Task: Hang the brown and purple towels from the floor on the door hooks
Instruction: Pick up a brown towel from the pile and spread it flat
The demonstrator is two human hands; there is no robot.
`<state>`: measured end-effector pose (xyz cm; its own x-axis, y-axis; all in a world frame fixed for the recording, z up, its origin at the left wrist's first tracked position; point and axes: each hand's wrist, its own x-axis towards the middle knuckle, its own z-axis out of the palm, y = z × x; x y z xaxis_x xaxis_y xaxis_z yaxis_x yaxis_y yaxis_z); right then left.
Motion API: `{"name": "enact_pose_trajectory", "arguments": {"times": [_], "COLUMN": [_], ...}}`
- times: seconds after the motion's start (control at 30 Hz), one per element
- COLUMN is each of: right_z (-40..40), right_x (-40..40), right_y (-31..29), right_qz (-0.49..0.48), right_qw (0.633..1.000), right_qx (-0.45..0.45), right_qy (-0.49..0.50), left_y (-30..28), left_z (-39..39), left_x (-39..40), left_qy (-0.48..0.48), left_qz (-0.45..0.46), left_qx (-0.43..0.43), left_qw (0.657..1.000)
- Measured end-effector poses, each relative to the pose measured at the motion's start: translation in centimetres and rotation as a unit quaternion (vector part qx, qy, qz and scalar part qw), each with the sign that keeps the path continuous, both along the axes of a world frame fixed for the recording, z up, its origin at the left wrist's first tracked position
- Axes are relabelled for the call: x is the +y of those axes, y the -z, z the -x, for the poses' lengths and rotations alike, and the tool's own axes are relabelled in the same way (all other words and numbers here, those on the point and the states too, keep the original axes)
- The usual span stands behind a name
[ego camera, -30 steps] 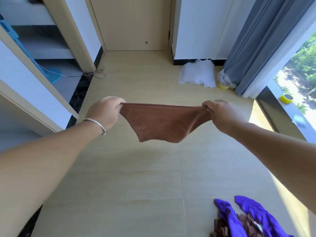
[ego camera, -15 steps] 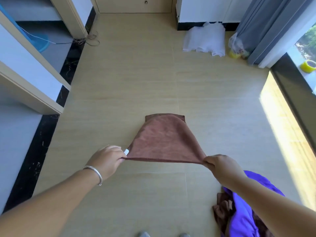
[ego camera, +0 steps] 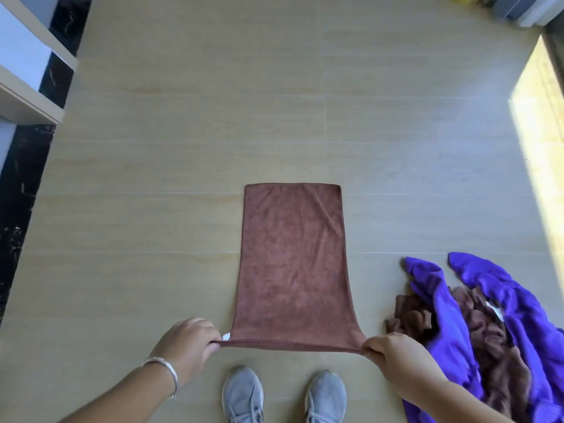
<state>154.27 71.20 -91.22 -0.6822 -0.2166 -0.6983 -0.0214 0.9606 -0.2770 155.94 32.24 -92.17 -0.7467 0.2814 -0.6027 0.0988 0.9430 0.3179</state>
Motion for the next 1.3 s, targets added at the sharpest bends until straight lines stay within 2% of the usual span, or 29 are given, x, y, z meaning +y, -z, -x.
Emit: {"name": "enact_pose_trajectory", "arguments": {"times": [0.17,0.37,0.53,0.63,0.73,0.83,0.93,1.03,1.1,1.3], "right_z": [3.5,14.8,24.7,26.2,21.9,15.2,10.0,6.7,5.6,4.9], "right_x": [0.0,-1.2,-2.8,-3.6,-4.2,-4.3,-3.7,-3.2,-2.8,-1.5], "right_y": [2.1,4.1,9.7,14.1,18.9,22.6,24.9,25.8,26.0,27.1], "right_qz": [-0.024,-0.022,0.015,0.021,-0.041,-0.071,-0.055,-0.058,-0.083,-0.104], "right_qw": [1.000,0.993,0.969,0.954,0.978,0.993,0.993,0.983,0.973,0.963], "right_qx": [-0.001,0.055,0.146,0.168,0.114,0.081,0.087,0.075,0.095,0.133], "right_qy": [0.014,0.100,0.200,0.246,0.170,0.046,-0.064,-0.155,-0.195,-0.210], "left_y": [2.7,5.4,11.2,15.8,20.0,22.9,23.6,24.5,25.2,27.1], "left_z": [2.8,13.9,24.6,25.5,20.3,12.5,6.8,3.3,2.1,3.0], "left_x": [0.1,-0.6,-0.5,0.4,1.8,3.4,4.8,5.3,5.3,5.1], "left_qy": [-0.037,-0.152,-0.264,-0.319,-0.257,-0.152,-0.034,0.048,0.075,0.055], "left_qz": [0.007,0.014,0.031,0.047,0.073,0.095,0.077,0.054,0.062,0.074], "left_qx": [0.003,0.053,0.099,0.081,0.076,0.054,0.061,0.100,0.108,0.103], "left_qw": [0.999,0.987,0.959,0.943,0.961,0.982,0.995,0.992,0.989,0.990]}}
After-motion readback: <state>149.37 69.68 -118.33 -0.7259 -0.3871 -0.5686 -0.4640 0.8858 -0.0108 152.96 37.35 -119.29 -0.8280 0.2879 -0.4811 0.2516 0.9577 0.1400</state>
